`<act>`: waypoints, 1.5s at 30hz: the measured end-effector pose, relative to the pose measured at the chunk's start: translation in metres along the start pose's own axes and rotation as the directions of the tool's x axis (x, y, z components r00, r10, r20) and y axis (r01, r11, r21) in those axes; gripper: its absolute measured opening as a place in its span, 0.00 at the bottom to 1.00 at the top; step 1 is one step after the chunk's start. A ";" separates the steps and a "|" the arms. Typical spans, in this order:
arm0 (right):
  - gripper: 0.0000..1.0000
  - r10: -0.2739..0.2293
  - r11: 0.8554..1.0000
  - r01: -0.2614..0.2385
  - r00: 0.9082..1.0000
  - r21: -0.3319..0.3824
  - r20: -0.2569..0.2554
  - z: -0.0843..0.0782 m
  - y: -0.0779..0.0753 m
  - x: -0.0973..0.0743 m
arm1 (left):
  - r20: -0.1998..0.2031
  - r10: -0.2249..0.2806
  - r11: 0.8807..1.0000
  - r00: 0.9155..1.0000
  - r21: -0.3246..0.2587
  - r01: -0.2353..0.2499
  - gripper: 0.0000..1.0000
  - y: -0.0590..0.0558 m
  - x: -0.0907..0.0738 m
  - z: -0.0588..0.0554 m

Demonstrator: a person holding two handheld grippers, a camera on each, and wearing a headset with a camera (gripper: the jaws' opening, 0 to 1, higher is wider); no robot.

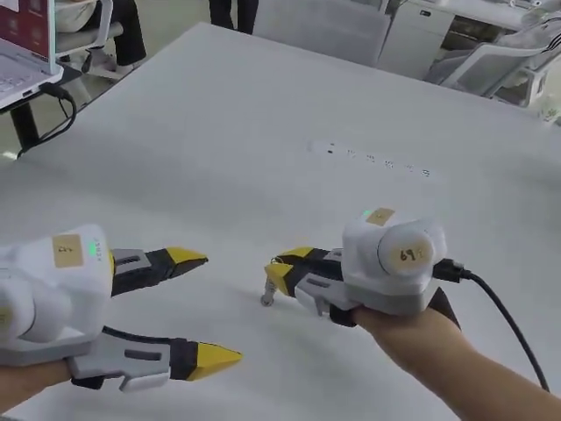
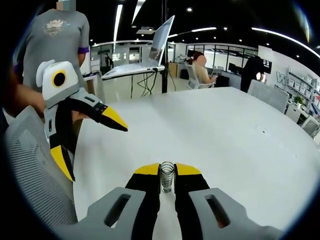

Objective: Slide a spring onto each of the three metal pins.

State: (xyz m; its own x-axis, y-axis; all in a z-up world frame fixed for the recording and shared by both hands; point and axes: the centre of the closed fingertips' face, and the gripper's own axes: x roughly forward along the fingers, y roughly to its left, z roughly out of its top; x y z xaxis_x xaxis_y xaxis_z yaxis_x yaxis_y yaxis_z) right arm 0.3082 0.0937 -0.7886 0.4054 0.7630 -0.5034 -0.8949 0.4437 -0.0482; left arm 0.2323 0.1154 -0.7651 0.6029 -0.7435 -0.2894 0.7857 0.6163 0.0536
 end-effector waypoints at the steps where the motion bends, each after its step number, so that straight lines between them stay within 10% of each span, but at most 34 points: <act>1: 0.07 0.000 1.000 0.000 1.000 0.003 0.000 -0.001 0.000 0.000 | 0.000 0.000 1.000 1.000 0.000 0.000 0.63 0.000 0.000 0.000; 45: 0.18 -0.011 0.999 0.009 0.999 -0.051 -0.036 -0.011 0.008 -0.007 | -0.011 -0.007 1.000 1.000 0.001 0.007 0.60 0.001 -0.002 -0.001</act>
State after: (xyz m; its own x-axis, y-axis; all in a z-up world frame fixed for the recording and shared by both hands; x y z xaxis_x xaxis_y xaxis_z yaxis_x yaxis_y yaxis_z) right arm 0.2965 0.0868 -0.7951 0.4081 0.7410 -0.5332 -0.8995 0.4261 -0.0963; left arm 0.2318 0.1174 -0.7659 0.5958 -0.7448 -0.3005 0.7900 0.6108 0.0525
